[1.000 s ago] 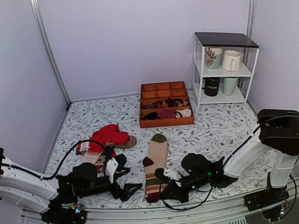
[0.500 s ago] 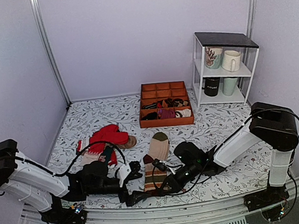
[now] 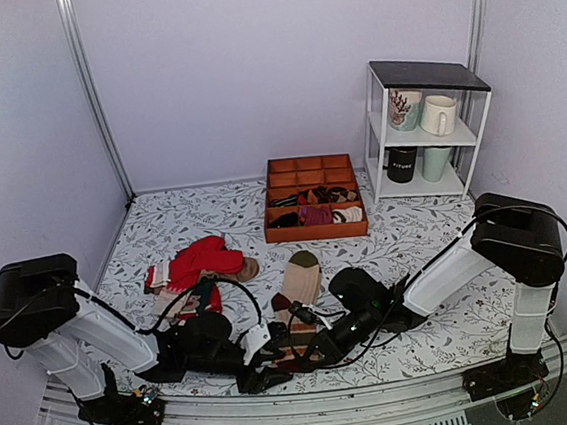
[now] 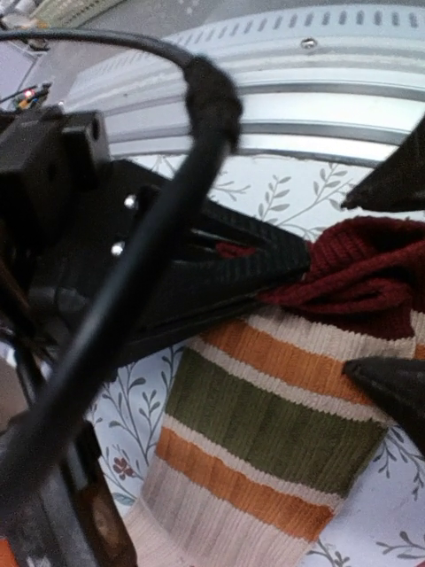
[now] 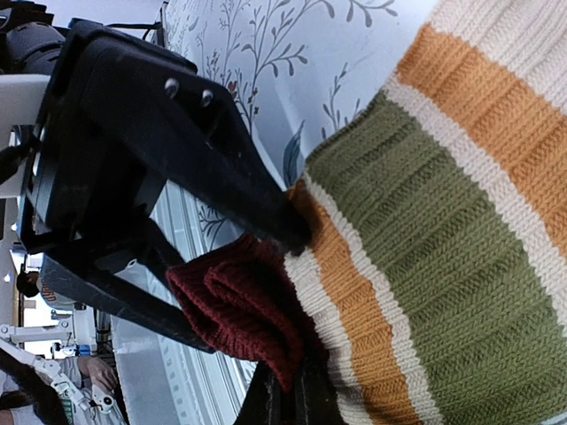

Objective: Roll the socks
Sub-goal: Roll a pair of socks at the center of the board.

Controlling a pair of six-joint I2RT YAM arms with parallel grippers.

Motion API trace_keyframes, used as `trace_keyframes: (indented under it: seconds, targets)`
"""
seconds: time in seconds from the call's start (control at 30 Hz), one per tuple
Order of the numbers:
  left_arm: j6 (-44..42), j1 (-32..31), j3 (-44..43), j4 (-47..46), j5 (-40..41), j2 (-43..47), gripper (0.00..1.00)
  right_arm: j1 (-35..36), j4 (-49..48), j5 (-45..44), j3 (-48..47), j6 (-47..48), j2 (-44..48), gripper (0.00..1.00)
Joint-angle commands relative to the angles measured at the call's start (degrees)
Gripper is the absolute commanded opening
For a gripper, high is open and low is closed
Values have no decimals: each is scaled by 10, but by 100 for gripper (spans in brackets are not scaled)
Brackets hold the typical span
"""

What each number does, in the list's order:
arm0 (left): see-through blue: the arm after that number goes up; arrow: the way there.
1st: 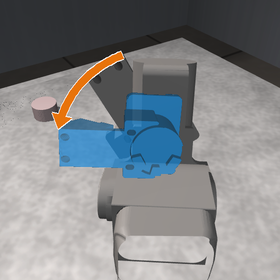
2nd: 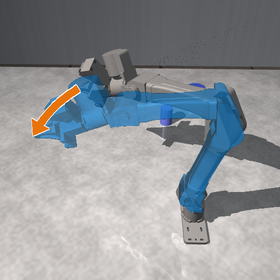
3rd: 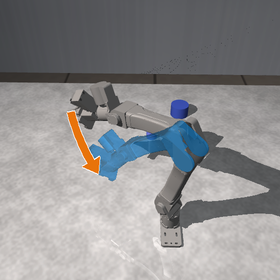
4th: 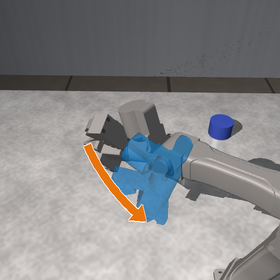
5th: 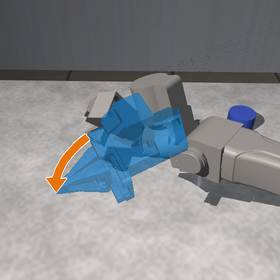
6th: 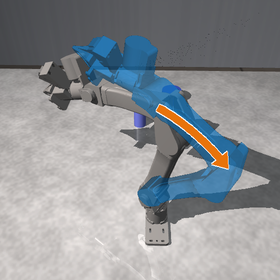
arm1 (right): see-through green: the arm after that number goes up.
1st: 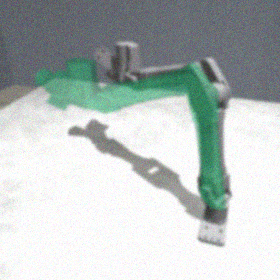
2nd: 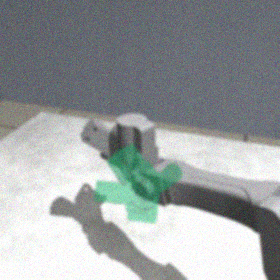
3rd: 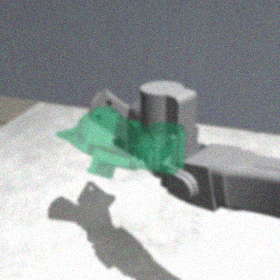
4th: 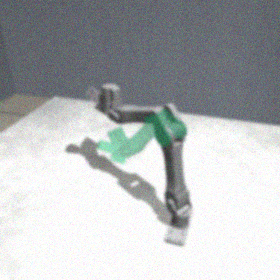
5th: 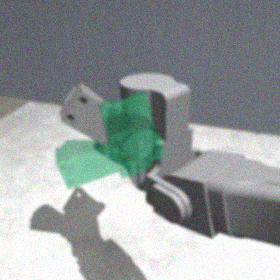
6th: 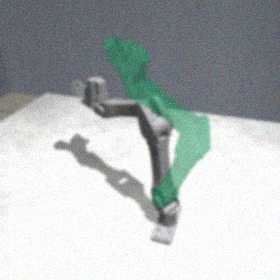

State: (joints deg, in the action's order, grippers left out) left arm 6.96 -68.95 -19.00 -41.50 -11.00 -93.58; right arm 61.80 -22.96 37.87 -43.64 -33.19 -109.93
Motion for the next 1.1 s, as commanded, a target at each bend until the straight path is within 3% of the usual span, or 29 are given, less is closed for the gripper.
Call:
trace_keyframes:
  seconds: [0.0,0.1,0.13,0.17,0.3,0.4,0.53,0.73,0.9,1.07]
  targets:
    - [2,-8,-17,-32,-15,-29,48,2,93,-29,17,-1,-40,0]
    - [11,-8,-22,-39,-22,-44,39,2,94,-29,18,-1,-40,0]
    - [14,-8,-22,-42,-26,-46,33,2,94,-28,18,-1,-39,0]
    - [19,-7,-19,-45,-28,-47,20,1,94,-28,18,0,-39,0]
    - [41,-7,-1,-61,-25,-40,0,2,94,-27,17,10,-39,2]
    - [67,-7,15,-70,-22,-34,0,1,92,-27,16,32,-32,7]
    - [111,-7,25,-62,-25,-39,0,1,61,-59,36,90,17,23]
    - [176,-5,23,-36,-54,-68,0,28,-84,-160,131,253,146,44]
    - [199,-6,18,-28,-66,-93,0,57,-97,-195,129,373,135,46]
    - [205,-6,18,-37,-70,-106,0,64,-107,-182,109,389,112,46]
